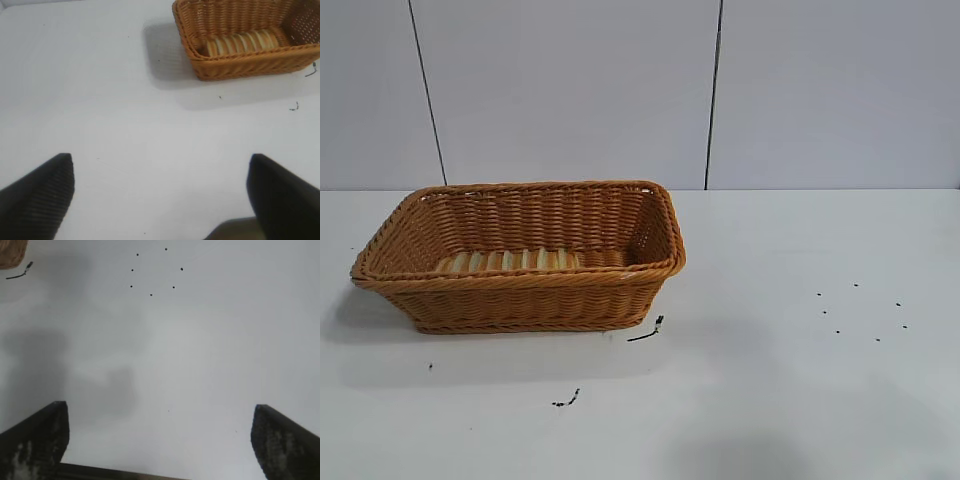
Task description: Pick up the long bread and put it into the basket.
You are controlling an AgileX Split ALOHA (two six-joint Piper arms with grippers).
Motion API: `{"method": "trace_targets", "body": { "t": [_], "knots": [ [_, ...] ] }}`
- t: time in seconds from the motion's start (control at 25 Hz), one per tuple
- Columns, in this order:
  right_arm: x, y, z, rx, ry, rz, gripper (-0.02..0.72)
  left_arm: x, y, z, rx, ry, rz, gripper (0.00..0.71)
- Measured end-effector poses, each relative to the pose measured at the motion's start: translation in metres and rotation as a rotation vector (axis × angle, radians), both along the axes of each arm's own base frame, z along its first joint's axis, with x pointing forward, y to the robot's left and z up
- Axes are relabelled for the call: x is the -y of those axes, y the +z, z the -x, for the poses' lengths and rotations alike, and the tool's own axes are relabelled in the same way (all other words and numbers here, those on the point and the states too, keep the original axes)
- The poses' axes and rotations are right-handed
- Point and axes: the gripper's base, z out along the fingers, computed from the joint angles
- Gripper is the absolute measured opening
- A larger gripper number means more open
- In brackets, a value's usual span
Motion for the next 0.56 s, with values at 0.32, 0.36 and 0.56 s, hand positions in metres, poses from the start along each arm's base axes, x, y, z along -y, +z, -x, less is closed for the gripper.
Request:
{"method": "trace_targets", "body": {
  "t": [0.32, 0.36, 0.56],
  "knots": [
    [0.0005, 0.0002, 0.0137, 0.098, -0.008, -0.016, 0.681, 0.0000, 0.0000, 0.0000, 0.000, 0.000, 0.000, 0.696],
    [0.0005, 0.0002, 0.0137, 0.098, -0.008, -0.016, 0.681, 0.0000, 0.0000, 0.0000, 0.000, 0.000, 0.000, 0.696],
    [0.0005, 0.0002, 0.0137, 0.098, -0.009, -0.017, 0.681, 0.0000, 0.0000, 0.0000, 0.000, 0.000, 0.000, 0.696]
  ]
}}
